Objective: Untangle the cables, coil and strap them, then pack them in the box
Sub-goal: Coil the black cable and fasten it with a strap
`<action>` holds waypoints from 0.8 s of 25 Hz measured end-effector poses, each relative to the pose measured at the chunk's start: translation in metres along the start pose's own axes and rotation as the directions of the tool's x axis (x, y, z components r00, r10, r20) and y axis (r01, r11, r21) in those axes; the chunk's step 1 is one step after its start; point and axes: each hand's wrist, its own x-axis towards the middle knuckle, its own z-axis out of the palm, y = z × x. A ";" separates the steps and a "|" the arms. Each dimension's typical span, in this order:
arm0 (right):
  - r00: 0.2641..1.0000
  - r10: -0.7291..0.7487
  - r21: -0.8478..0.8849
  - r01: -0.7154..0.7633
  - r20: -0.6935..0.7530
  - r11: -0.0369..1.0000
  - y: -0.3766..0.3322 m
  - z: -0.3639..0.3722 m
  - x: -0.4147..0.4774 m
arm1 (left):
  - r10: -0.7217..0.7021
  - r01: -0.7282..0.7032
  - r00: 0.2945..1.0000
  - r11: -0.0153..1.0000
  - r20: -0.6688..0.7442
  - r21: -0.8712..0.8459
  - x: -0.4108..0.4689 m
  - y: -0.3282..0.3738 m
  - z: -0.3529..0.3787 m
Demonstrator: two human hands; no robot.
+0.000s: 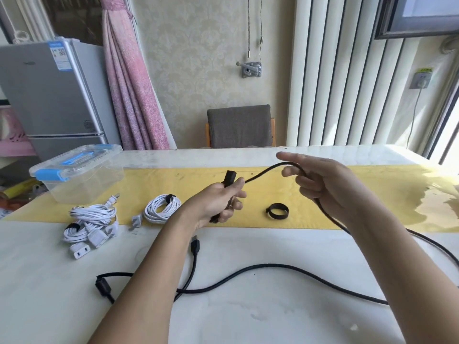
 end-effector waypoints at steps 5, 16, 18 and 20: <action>0.994 -0.110 0.099 0.108 0.023 0.989 0.005 0.019 -0.005 | 0.052 -0.056 0.998 0.962 0.023 0.267 -0.002 -0.001 0.009; 0.853 0.278 -0.531 -0.001 0.442 0.847 0.053 0.066 -0.018 | 0.088 -0.324 0.927 0.679 -0.365 -0.659 0.013 0.004 -0.010; 0.827 0.340 -0.615 0.010 0.448 0.788 0.055 0.057 -0.013 | 0.170 -0.280 0.960 0.565 -0.223 -0.776 0.007 0.009 -0.016; 0.821 0.387 -0.659 -0.018 0.420 0.752 0.057 0.043 -0.007 | 0.291 -0.164 0.956 0.447 -0.031 -0.879 0.000 0.010 -0.024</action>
